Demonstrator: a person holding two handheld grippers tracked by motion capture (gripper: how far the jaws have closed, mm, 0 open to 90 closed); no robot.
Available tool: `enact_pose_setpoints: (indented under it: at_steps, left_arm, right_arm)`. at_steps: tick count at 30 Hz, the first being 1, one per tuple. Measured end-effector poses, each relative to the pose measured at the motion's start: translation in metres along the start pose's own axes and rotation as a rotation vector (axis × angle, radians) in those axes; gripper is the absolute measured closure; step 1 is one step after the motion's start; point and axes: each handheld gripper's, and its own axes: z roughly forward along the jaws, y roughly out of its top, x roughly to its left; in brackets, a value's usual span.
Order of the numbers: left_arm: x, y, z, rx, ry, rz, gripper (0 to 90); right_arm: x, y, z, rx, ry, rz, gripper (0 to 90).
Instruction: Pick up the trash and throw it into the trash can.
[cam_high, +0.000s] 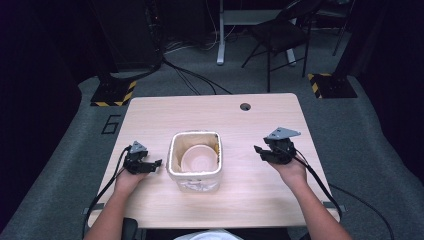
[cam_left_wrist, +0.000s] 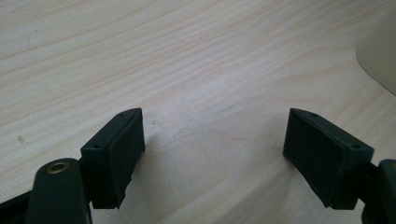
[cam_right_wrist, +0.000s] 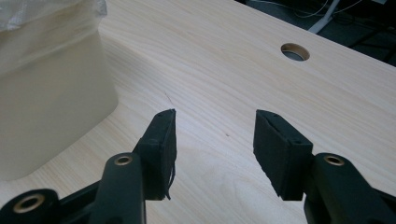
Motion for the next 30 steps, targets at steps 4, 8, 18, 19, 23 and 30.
enact_pose_setpoints:
  at_steps: [4,8,18,19,23,30]
  left_arm:
    - [0.0,0.0,0.0,0.0,0.0,0.0,20.4]
    - [0.0,0.0,0.0,0.0,0.0,0.0,20.4]
    - [0.0,0.0,0.0,-0.001,0.001,-0.001,20.4]
    - [0.0,0.0,0.0,0.0,0.001,-0.001,20.4]
    - [0.0,0.0,0.0,0.0,0.001,-0.001,20.4]
    - [0.0,0.0,0.0,0.0,-0.001,-0.001,20.4]
  right_arm:
    - [-0.003,-0.008,0.001,0.019,-0.019,0.011,48.7]
    - [-0.004,-0.013,0.001,0.014,-0.022,0.005,48.8]
    - [-0.008,-0.033,0.006,0.055,-0.059,-0.004,48.7]
    - [-0.008,-0.035,0.006,0.066,-0.064,-0.008,48.7]
    - [-0.007,-0.043,0.009,0.073,-0.066,-0.011,48.7]
    - [-0.01,-0.058,0.014,0.106,-0.073,0.009,47.5]
